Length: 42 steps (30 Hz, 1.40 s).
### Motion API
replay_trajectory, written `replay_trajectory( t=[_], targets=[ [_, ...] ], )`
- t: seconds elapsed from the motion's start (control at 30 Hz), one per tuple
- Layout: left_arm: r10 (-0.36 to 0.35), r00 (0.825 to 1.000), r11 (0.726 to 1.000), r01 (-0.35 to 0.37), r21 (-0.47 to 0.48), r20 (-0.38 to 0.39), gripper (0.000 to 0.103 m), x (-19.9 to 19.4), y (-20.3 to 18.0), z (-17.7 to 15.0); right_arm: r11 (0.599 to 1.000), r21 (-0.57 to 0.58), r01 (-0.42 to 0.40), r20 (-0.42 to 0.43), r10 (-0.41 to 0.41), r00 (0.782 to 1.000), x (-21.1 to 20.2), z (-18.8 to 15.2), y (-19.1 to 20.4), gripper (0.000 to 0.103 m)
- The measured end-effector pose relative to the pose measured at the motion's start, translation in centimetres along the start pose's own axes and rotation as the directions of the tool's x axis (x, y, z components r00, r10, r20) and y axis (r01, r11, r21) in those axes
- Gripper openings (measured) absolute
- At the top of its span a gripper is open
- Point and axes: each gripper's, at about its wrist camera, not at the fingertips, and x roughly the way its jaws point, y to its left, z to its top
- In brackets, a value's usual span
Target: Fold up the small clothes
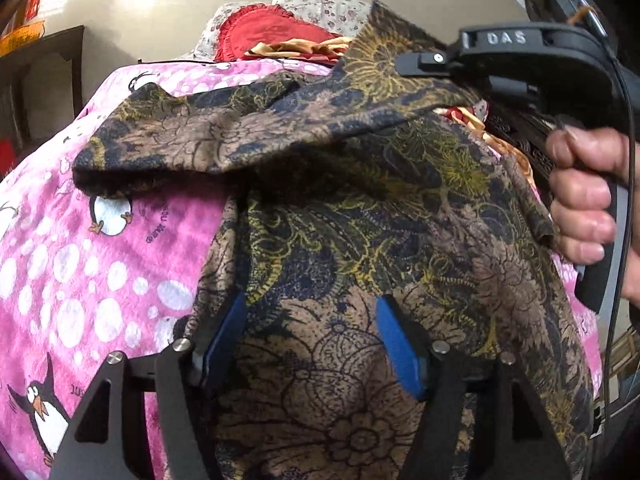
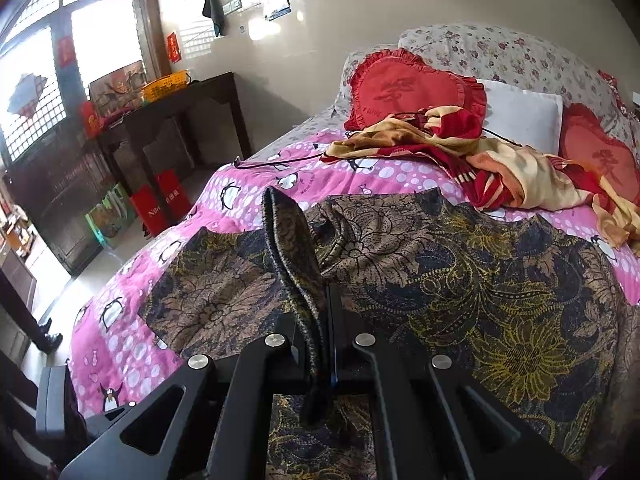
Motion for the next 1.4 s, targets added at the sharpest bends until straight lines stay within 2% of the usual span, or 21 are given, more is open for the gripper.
replay_trajectory(
  t=[0.23,0.37,0.57,0.7,0.83,0.87,1.0,1.07,1.27,1.4],
  targets=[
    [-0.005,1.0,1.0,0.006,0.024,-0.018,0.081,0.4,-0.4,0.1,0.999,-0.017,0.031,0.009,-0.031,0.999,0.4,0.6,-0.3,0.007],
    [-0.022,1.0,1.0,0.023,0.02,-0.019,0.083,0.5,-0.3,0.1,0.998,0.048,0.04,0.012,-0.04,0.999,0.0,0.9,-2.3,0.007],
    [-0.063,0.998,0.998,0.063,-0.01,-0.009,0.084,0.3,0.4,0.1,0.971,0.21,0.114,0.022,-0.121,0.992,-2.9,0.0,-9.1,0.007],
    [-0.058,0.998,0.998,0.058,0.0,-0.014,0.086,0.3,0.4,0.1,0.937,0.314,0.151,0.007,-0.161,0.987,-5.0,-2.6,-15.2,0.007],
    [-0.042,0.999,0.999,0.042,0.018,-0.021,0.087,0.4,0.0,0.2,0.901,0.41,0.145,0.005,-0.161,0.987,-6.0,-5.9,-19.9,0.007],
    [-0.038,0.999,0.999,0.038,0.021,-0.022,0.087,0.5,-0.1,0.2,0.887,0.444,0.126,0.0,-0.14,0.99,-6.0,-6.9,-21.1,0.007],
    [-0.024,0.999,0.999,0.025,0.033,-0.027,0.088,0.8,-0.6,0.3,0.85,0.514,0.118,-0.009,-0.133,0.991,-6.4,-9.5,-23.7,0.007],
    [-0.021,0.999,0.999,0.022,0.034,-0.028,0.088,0.8,-0.6,0.3,0.836,0.537,0.115,-0.006,-0.132,0.991,-6.6,-10.4,-24.6,0.007],
    [-0.002,0.999,0.999,0.004,0.052,-0.033,0.089,0.9,-0.9,0.3,0.831,0.541,0.125,-0.021,-0.135,0.991,-6.7,-11.5,-24.5,0.006],
    [0.039,0.999,0.997,-0.037,0.066,-0.034,0.089,0.7,-1.3,0.9,0.812,0.566,0.143,-0.065,-0.129,0.989,-6.3,-11.8,-24.8,0.006]
  ],
)
